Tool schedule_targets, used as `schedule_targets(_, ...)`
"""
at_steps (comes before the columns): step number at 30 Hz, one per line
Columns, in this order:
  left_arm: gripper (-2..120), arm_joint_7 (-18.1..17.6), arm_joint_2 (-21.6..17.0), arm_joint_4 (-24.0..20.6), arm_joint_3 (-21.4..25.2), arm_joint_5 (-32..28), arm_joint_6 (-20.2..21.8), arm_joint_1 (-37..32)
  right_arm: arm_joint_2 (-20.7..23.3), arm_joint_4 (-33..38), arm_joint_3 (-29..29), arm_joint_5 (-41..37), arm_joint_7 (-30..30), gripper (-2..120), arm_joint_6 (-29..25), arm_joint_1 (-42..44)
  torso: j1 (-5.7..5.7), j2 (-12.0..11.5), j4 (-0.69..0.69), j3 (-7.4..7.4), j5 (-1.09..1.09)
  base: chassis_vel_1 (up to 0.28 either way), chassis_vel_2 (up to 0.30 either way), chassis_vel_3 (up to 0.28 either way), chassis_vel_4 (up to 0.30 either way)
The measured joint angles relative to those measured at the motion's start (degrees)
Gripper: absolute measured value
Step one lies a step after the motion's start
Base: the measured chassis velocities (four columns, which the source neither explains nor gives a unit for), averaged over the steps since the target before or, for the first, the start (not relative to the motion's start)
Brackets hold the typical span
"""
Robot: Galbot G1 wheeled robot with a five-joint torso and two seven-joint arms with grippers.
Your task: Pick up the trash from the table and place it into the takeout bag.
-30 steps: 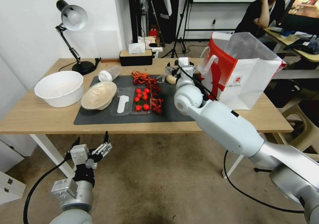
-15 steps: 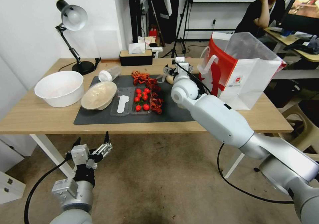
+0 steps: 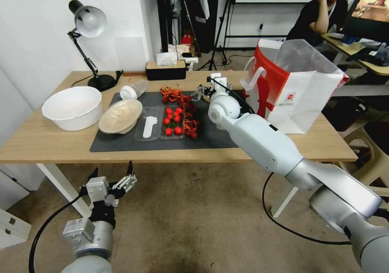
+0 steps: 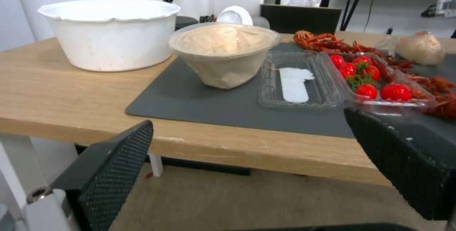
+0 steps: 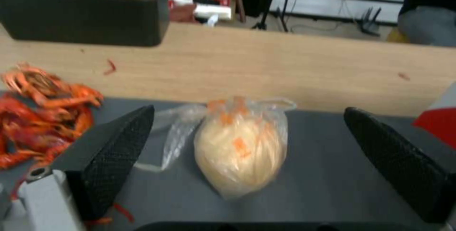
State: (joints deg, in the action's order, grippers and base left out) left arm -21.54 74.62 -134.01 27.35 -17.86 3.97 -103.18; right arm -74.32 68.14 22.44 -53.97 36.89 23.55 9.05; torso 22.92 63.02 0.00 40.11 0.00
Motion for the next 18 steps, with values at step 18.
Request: schedule_targets(18, 100, -0.1, 0.0, -0.1, 0.1, 0.0, 0.0, 0.0, -4.8, -10.3, -1.8, 2.2, -6.1, 100, 1.7, -1.9, 0.00, 0.0, 0.00, 0.00, -0.01, 0.000, 0.000, 0.000, 0.000)
